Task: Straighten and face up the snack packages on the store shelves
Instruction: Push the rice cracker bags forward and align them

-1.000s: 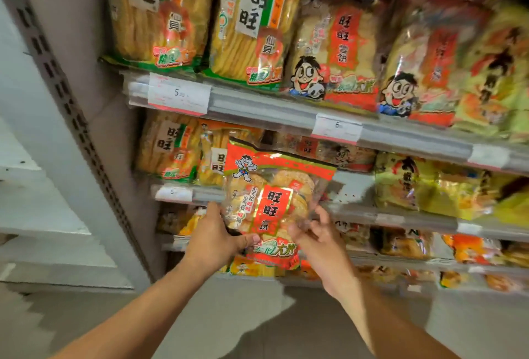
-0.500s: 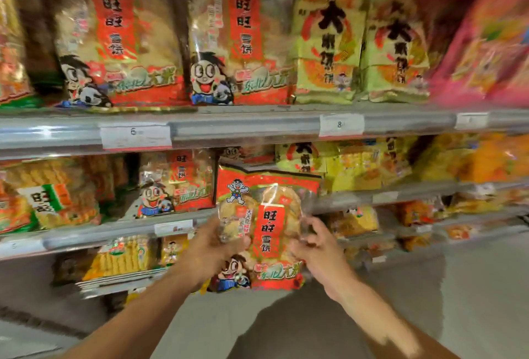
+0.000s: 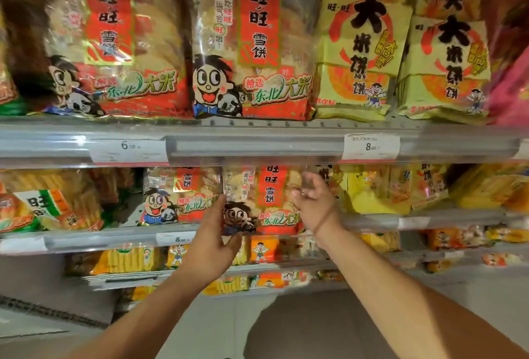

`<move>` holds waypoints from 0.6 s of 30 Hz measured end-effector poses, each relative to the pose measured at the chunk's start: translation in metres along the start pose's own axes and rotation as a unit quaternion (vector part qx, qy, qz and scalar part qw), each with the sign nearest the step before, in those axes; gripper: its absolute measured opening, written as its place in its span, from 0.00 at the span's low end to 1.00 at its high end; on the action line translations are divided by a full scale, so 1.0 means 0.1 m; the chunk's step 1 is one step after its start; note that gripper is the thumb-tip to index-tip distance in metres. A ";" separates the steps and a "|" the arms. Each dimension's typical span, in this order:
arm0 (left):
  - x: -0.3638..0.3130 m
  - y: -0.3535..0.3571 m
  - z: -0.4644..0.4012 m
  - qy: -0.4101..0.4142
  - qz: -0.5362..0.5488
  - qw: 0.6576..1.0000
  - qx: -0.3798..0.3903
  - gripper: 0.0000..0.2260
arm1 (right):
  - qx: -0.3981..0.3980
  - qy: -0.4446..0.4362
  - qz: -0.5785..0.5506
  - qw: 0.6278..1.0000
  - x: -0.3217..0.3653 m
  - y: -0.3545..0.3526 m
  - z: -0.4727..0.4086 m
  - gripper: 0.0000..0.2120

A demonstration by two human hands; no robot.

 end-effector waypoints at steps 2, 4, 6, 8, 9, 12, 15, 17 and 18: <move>-0.02 -0.02 -0.14 0.000 -0.002 1.000 0.010 0.36 | -0.011 -0.007 0.022 1.000 0.06 0.07 -0.11 0.10; -0.03 -0.03 -0.27 -0.010 0.003 1.000 0.020 0.35 | -0.033 -0.011 0.066 0.997 0.10 0.08 -0.20 0.04; -0.04 -0.04 -0.41 -0.023 0.039 0.999 0.025 0.33 | -0.040 0.011 0.083 0.996 0.08 0.08 -0.29 0.08; -0.06 -0.04 -0.54 -0.021 0.051 0.998 0.020 0.30 | -0.043 0.020 0.081 0.996 0.11 0.08 -0.39 0.07; -0.06 -0.03 -0.58 -0.016 0.046 0.999 0.017 0.27 | -0.043 0.014 0.080 0.996 0.14 0.07 -0.44 0.04; -0.04 0.04 -0.63 -0.015 0.025 0.999 0.014 0.26 | -0.025 0.003 0.088 0.996 0.15 0.11 -0.55 0.08; -0.01 0.07 -0.58 -0.026 0.007 1.000 0.014 0.27 | 0.008 -0.012 0.127 0.992 0.07 0.23 -0.56 0.04; 0.01 0.02 -0.59 -0.022 -0.028 0.999 0.008 0.26 | 0.010 -0.009 0.146 0.989 0.01 0.28 -0.56 0.09; 0.01 -0.02 -0.60 -0.016 -0.053 0.998 0.000 0.24 | 0.015 -0.007 0.157 0.987 -0.03 0.31 -0.55 0.10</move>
Point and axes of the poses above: each hand's wrist, its own z-axis away from the middle knuckle, its own y-axis out of the palm, x = y × z, the point moved 10 cm from there along -z, towards the middle knuckle, and after that the axes turned 7 degrees about -x, right-handed, at the moved point
